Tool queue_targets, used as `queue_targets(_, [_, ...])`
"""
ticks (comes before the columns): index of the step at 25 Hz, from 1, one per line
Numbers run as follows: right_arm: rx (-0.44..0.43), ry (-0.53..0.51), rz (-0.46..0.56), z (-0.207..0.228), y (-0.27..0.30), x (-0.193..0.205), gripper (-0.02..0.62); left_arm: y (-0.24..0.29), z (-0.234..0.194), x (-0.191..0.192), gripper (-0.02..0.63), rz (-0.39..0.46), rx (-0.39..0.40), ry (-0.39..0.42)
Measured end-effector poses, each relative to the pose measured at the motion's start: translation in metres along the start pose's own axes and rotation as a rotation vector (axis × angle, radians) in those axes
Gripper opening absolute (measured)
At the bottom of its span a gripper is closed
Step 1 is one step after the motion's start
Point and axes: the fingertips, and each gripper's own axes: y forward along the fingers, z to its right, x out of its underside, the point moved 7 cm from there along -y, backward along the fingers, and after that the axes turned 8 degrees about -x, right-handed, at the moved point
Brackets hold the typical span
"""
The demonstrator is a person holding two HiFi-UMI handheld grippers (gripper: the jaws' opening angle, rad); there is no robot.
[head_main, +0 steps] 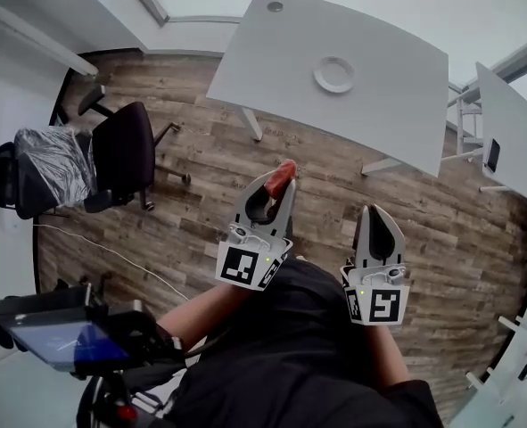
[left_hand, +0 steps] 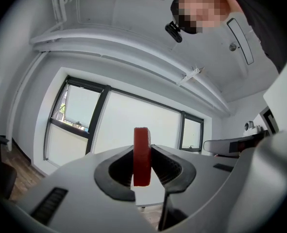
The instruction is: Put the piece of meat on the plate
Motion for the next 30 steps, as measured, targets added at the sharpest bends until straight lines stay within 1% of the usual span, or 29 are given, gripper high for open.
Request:
queue_targets(2, [-0.032, 0.008, -0.052, 0.008, 0.021, 0.000, 0.006, 0.019, -0.003, -0.004, 0.097, -0.004, -0.002, -0.005])
queue_targets(4, [-0.070, 0.007, -0.109, 0.017, 0.031, -0.001, 0.006, 0.033, 0.005, -0.010, 0.097, 0.002, 0.004, -0.004])
queue_targets(6, [-0.078, 0.007, -0.119, 0.022, 0.040, -0.005, 0.006, 0.046, 0.008, -0.016, 0.097, 0.005, 0.020, 0.000])
queue_targets(7, [-0.077, 0.011, -0.114, 0.021, 0.049, -0.008, 0.006, 0.053, 0.002, -0.019, 0.097, 0.002, 0.028, -0.001])
queue_targets(12, [-0.041, 0.001, -0.095, 0.015, 0.124, -0.020, 0.006, 0.099, -0.059, -0.031, 0.098, -0.003, 0.058, -0.025])
queue_targets(15, [0.003, -0.002, -0.077, 0.024, 0.129, -0.026, 0.006, 0.110, -0.058, -0.036, 0.097, 0.009, 0.089, -0.023])
queue_targets(19, [0.041, 0.007, -0.069, 0.034, 0.131, -0.026, 0.006, 0.115, -0.055, -0.036, 0.097, 0.010, 0.107, -0.026])
queue_targets(24, [0.050, 0.000, -0.062, 0.034, 0.173, -0.028, 0.006, 0.141, -0.086, -0.035, 0.097, -0.009, 0.104, -0.036])
queue_targets(28, [0.058, -0.046, -0.073, 0.031, 0.174, -0.028, 0.006, 0.139, -0.088, -0.033, 0.097, -0.023, 0.093, -0.042])
queue_targets(30, [0.058, -0.043, -0.072, 0.029, 0.174, -0.028, 0.006, 0.137, -0.090, -0.032, 0.097, -0.029, 0.085, -0.044])
